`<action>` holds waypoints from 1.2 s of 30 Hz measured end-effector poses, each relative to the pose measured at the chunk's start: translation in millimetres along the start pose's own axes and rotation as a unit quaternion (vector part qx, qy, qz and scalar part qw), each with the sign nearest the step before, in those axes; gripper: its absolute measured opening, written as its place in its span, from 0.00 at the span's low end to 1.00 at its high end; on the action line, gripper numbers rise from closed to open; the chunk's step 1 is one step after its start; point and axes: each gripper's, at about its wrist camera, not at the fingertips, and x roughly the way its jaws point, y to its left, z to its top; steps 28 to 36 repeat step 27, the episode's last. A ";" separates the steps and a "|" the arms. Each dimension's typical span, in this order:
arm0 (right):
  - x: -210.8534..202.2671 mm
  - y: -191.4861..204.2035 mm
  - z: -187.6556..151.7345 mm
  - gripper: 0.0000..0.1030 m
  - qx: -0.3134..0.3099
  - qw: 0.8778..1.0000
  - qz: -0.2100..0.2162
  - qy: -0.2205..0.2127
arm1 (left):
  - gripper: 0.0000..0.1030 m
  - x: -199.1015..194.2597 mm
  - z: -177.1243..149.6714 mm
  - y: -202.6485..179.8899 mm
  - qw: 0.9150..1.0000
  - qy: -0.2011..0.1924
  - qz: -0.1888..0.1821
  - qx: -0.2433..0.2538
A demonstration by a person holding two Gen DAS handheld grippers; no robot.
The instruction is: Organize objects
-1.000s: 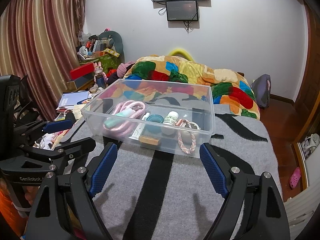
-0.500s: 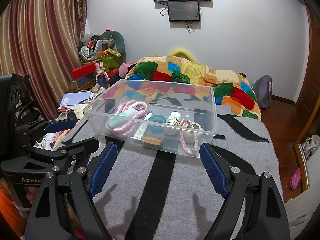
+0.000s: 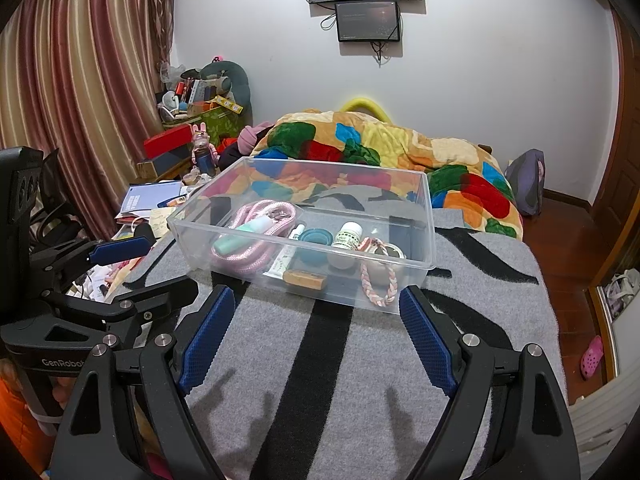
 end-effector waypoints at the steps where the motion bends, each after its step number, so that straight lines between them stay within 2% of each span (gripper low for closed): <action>1: 0.0 0.0 0.0 0.80 0.000 1.000 0.000 0.000 | 0.85 0.0 0.0 -0.1 1.000 0.000 0.000 0.000; 36: -1.0 -2.5 -0.1 0.80 0.001 1.000 -0.002 0.002 | 0.85 -2.7 -1.7 -0.1 1.000 -0.005 -0.006 0.003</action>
